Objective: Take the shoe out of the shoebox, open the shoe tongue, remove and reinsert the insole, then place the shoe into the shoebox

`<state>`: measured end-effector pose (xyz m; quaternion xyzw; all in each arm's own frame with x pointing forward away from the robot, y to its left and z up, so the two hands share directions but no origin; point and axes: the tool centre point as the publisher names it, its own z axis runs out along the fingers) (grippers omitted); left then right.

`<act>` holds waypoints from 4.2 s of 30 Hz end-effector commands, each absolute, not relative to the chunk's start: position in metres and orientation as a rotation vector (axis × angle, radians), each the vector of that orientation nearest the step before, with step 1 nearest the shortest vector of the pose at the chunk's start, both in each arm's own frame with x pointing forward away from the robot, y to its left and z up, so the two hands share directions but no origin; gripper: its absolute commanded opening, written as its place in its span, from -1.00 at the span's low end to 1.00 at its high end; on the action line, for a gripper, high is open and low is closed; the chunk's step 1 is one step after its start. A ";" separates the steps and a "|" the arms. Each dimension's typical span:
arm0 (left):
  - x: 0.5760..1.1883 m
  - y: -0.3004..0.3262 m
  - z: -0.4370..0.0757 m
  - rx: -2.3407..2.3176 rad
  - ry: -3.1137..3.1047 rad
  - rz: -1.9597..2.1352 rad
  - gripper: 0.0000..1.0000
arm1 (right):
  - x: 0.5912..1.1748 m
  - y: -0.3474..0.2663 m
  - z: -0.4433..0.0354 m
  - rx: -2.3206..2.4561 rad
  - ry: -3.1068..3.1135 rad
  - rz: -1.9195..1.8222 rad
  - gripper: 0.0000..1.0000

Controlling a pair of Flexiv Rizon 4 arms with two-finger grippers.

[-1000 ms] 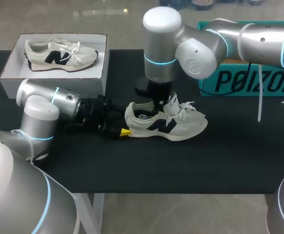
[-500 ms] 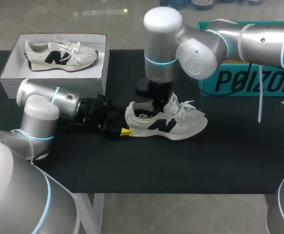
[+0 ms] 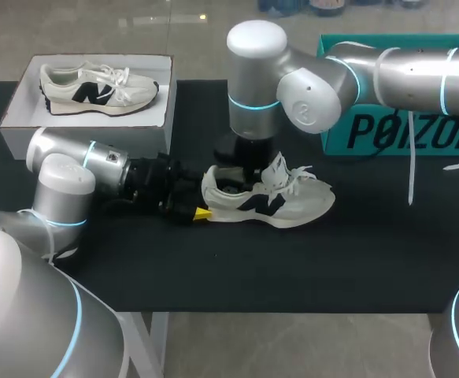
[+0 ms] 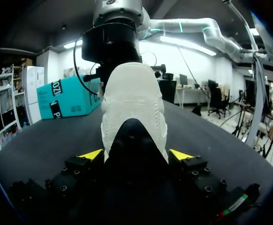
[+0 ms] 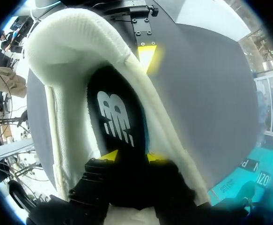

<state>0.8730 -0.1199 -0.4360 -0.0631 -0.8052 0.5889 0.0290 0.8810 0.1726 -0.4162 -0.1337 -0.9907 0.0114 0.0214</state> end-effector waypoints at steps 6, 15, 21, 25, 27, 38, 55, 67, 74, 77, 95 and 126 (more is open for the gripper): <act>0.872 -0.121 -0.436 -0.195 -2.488 1.812 -1.00 | 0.876 0.183 -0.426 -0.387 -3.034 0.089 -1.00; 0.872 -0.121 -0.436 -0.195 -2.488 1.812 -1.00 | 0.876 0.186 -0.407 -0.299 -2.996 0.135 -1.00; 0.872 -0.121 -0.436 -0.195 -2.488 1.812 -1.00 | 0.874 0.181 -0.404 -0.313 -2.979 0.132 -1.00; 0.872 -0.121 -0.436 -0.195 -2.488 1.812 -1.00 | 0.873 0.175 -0.402 -0.347 -2.966 0.121 -1.00; 0.872 -0.121 -0.436 -0.195 -2.488 1.812 -1.00 | 0.873 0.172 -0.399 -0.356 -2.961 0.122 -1.00; 0.872 -0.121 -0.436 -0.195 -2.488 1.812 -1.00 | 0.876 0.163 -0.370 -0.366 -2.983 0.129 -1.00; 0.872 -0.121 -0.436 -0.195 -2.488 1.812 -1.00 | 0.879 0.130 -0.361 -0.515 -3.003 0.110 -1.00; 0.872 -0.121 -0.436 -0.195 -2.488 1.812 -1.00 | 0.881 0.129 -0.350 -0.562 -3.021 0.027 -1.00; 0.872 -0.121 -0.436 -0.195 -2.488 1.812 -1.00 | 0.889 0.158 -0.346 -0.496 -3.039 -0.036 -1.00; 0.872 -0.121 -0.436 -0.195 -2.488 1.812 -1.00 | 0.893 0.174 -0.347 -0.472 -3.039 -0.070 -1.00; 0.872 -0.121 -0.436 -0.195 -2.488 1.812 -1.00 | 0.910 0.235 -0.335 -0.395 -3.041 -0.235 -1.00; 0.872 -0.121 -0.436 -0.195 -2.488 1.812 -1.00 | 0.946 0.245 -0.118 -0.679 -3.184 -0.751 -1.00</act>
